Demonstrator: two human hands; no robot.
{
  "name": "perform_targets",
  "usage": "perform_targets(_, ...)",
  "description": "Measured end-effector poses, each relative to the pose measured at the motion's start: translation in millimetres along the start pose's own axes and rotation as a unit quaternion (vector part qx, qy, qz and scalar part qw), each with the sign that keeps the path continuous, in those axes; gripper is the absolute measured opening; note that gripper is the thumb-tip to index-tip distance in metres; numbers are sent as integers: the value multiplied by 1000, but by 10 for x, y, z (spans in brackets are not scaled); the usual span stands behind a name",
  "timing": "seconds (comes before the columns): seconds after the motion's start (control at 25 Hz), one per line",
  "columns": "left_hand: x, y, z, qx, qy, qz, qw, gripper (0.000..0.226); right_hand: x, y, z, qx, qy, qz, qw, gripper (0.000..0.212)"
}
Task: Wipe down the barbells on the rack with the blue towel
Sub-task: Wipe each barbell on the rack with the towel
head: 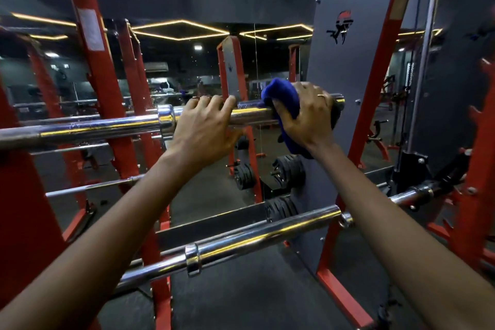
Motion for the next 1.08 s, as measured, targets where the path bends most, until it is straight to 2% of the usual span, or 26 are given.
perform_targets(0.12, 64, -10, 25, -7, 4, -37, 999, 71, -89, 242, -39, 0, 37, -5, 999, 51)
perform_targets(0.2, 95, -18, -7, -13, -9, -48, 999, 69, -198, 351, -118, 70, 81, -20, 994, 41)
perform_targets(0.28, 99, -21, -22, -15, -11, -62, 998, 68, -122, 223, -159, 119, 67, -31, 990, 38)
perform_targets(0.32, 96, -27, -23, -15, -9, -70, 997, 67, -48, 70, -152, 106, 54, -33, 992, 39)
perform_targets(0.4, 90, -24, -21, -8, 0, -77, 997, 65, 42, -158, -111, 13, 46, -32, 998, 45)
perform_targets(0.48, 81, -20, -19, -3, 5, -70, 998, 63, -5, 2, -113, -49, 55, -28, 997, 51)
perform_targets(0.52, 73, -21, -17, -6, 7, -67, 998, 63, -76, 189, -138, -46, 73, -33, 996, 51)
perform_targets(0.6, 65, -8, -25, -13, 14, -70, 997, 64, -188, 565, -158, 18, 106, -48, 993, 44)
perform_targets(0.68, 71, -1, -36, -22, 9, -78, 997, 66, -189, 688, -149, 62, 109, -48, 991, 40)
perform_targets(0.84, 34, 7, -76, -55, -5, -89, 994, 62, -120, 615, -164, -45, 54, -4, 998, 51)
perform_targets(0.88, 8, 16, -93, -60, -4, -90, 994, 58, -152, 671, -209, -48, 50, -4, 998, 52)
perform_targets(0.92, -36, 19, -138, -70, -18, -83, 994, 54, -182, 755, -262, -27, 49, -8, 998, 49)
perform_targets(0.96, 0, -49, -213, -86, -68, -63, 992, 51, -201, 829, -318, 7, 40, -17, 999, 44)
perform_targets(1.0, 63, -145, -298, -110, -151, -34, 982, 51, -202, 876, -379, 41, 23, -27, 999, 39)
perform_targets(1.04, 148, -263, -364, -141, -244, 29, 959, 55, -181, 880, -424, 67, 4, -32, 997, 37)
perform_targets(1.08, 243, -360, -376, -173, -332, 106, 921, 63, -161, 850, -437, 84, -10, -28, 996, 37)
Point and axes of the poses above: each hand's wrist, its own z-axis away from the middle knuckle, its own x-axis out of the palm, y = z × x, the point moved 9 cm from there along -z, towards the middle knuckle, and after that the axes turned 7 degrees about x, right-handed, at the moved point
